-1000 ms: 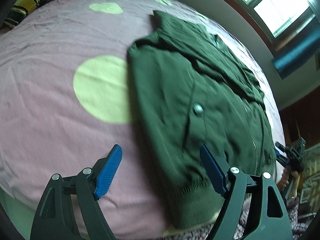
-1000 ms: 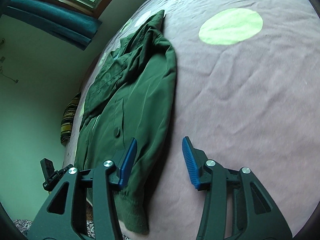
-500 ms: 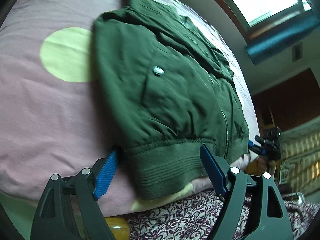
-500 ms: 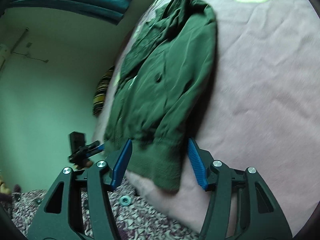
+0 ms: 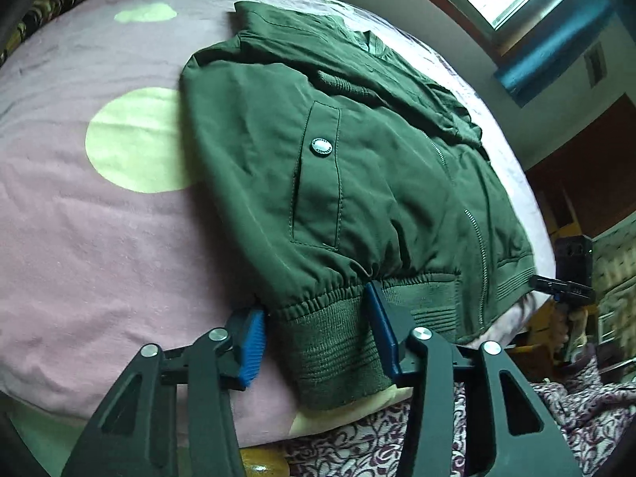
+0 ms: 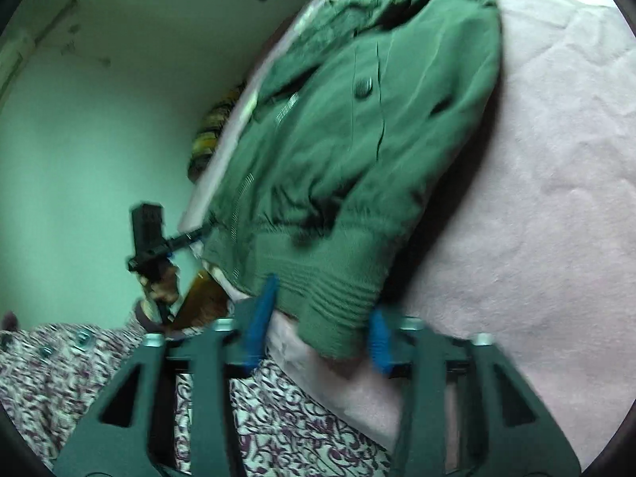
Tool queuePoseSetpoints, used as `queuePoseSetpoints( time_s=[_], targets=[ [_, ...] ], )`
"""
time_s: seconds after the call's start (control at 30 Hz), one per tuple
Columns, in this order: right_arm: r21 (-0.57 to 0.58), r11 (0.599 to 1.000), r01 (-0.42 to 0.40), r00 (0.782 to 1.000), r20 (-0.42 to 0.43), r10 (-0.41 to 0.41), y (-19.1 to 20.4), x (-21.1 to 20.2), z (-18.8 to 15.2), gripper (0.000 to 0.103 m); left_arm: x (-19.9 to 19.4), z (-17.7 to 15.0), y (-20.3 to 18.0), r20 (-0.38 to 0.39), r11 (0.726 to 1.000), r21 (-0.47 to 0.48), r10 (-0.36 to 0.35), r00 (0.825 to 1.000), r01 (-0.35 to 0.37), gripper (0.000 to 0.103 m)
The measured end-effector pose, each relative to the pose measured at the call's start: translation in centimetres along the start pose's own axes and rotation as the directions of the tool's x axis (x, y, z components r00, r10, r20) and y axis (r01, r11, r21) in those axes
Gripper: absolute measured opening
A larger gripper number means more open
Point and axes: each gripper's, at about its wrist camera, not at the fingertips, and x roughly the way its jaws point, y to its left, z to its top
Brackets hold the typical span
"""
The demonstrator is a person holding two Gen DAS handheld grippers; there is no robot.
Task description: Fold small clothes
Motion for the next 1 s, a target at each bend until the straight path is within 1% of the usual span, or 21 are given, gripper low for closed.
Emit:
queuePoseSetpoints(
  time_s=[0.03, 0.07, 0.13, 0.23, 0.3, 0.37, 0.4, 0.43, 0.47, 0.5, 0.53, 0.57, 0.63, 0.67, 0.73, 0.83, 0.9, 0.93, 1.0],
  targets=[
    [-0.007, 1.0, 0.014, 1.0, -0.012, -0.014, 0.1, 0.4, -0.1, 0.015, 0.0, 0.0, -0.1, 0.001, 1.0, 0.007, 0.008, 1.0, -0.008, 0.042],
    [-0.007, 1.0, 0.016, 1.0, -0.01, -0.016, 0.1, 0.6, -0.1, 0.014, -0.1, 0.0, -0.3, 0.002, 1.0, 0.018, 0.012, 1.0, -0.012, 0.037],
    [0.002, 1.0, -0.01, 1.0, 0.005, 0.01, 0.1, 0.5, -0.1, 0.013, -0.6, 0.0, -0.7, 0.014, 0.999, 0.031, 0.007, 1.0, -0.007, 0.025],
    [0.002, 0.998, -0.07, 0.996, 0.049, 0.07, 0.6, -0.3, 0.0, 0.011, -0.9, 0.5, -0.4, 0.018, 1.0, 0.003, -0.022, 1.0, 0.022, 0.018],
    [-0.003, 0.993, -0.116, 0.99, 0.083, 0.116, 0.8, -0.9, 0.3, 0.01, -1.1, 0.8, 0.3, 0.018, 0.996, -0.042, -0.074, 0.997, 0.074, 0.016],
    [-0.009, 0.986, -0.166, 0.979, 0.118, 0.166, 1.1, -1.6, 0.6, 0.01, -1.6, 1.4, 1.1, 0.034, 0.981, -0.112, -0.154, 0.988, 0.157, 0.015],
    [-0.014, 0.977, -0.214, 0.966, 0.148, 0.214, 1.3, -2.2, 1.0, 0.01, -2.0, 1.7, 1.4, 0.052, 0.971, -0.137, -0.193, 0.98, 0.198, 0.015],
    [-0.014, 0.977, -0.214, 0.966, 0.148, 0.214, 1.3, -2.2, 1.0, 0.01, -2.5, 2.3, 1.6, 0.079, 0.955, -0.159, -0.239, 0.968, 0.249, 0.014],
    [-0.016, 0.971, -0.239, 0.958, 0.161, 0.239, 1.3, -2.5, 1.3, 0.01, -3.0, 2.7, 1.7, 0.103, 0.944, -0.17, -0.268, 0.958, 0.283, 0.014],
    [-0.018, 0.961, -0.274, 0.944, 0.183, 0.273, 1.4, -2.8, 1.8, 0.01, -3.6, 3.5, 1.6, 0.135, 0.931, -0.177, -0.297, 0.945, 0.318, 0.014],
    [-0.019, 0.956, -0.293, 0.937, 0.195, 0.291, 1.5, -3.1, 2.2, 0.01, -3.9, 4.1, 1.4, 0.152, 0.925, -0.179, -0.312, 0.938, 0.336, 0.014],
    [-0.024, 0.945, -0.327, 0.921, 0.214, 0.325, 1.6, -3.4, 2.9, 0.01, -4.3, 4.9, 1.2, 0.173, 0.917, -0.181, -0.325, 0.93, 0.355, 0.014],
    [-0.035, 0.931, -0.362, 0.902, 0.24, 0.36, 1.8, -3.9, 4.2, 0.01, -4.8, 6.8, 0.9, 0.211, 0.902, -0.181, -0.354, 0.911, 0.393, 0.014],
    [-0.039, 0.927, -0.374, 0.894, 0.25, 0.371, 1.9, -4.1, 4.8, 0.01, -4.9, 7.8, 0.7, 0.228, 0.896, -0.183, -0.362, 0.904, 0.405, 0.014],
    [-0.04, 0.916, -0.4, 0.873, 0.287, 0.394, 1.9, -4.3, 6.8, 0.01, -4.8, 10.1, 0.6, 0.258, 0.885, -0.188, -0.374, 0.891, 0.426, 0.014],
    [-0.032, 0.913, -0.407, 0.856, 0.336, 0.393, 1.5, -4.3, 9.6, 0.01, -3.9, 13.6, 0.6, 0.296, 0.879, -0.194, -0.371, 0.88, 0.436, 0.014],
    [-0.005, 0.907, -0.422, 0.841, 0.371, 0.394, 0.2, -4.3, 11.9, 0.01, -2.5, 16.1, 1.3, 0.309, 0.867, -0.22, -0.374, 0.874, 0.448, 0.014],
    [0.008, 0.906, -0.424, 0.838, 0.384, 0.389, -0.3, -4.2, 12.8, 0.01, -1.6, 17.2, 1.6, 0.311, 0.863, -0.23, -0.374, 0.874, 0.451, 0.014],
    [0.041, 0.899, -0.435, 0.829, 0.407, 0.383, -1.9, -3.9, 14.8, 0.01, -0.1, 19.2, 2.0, 0.309, 0.868, -0.237, -0.359, 0.881, 0.437, 0.014]
  ],
)
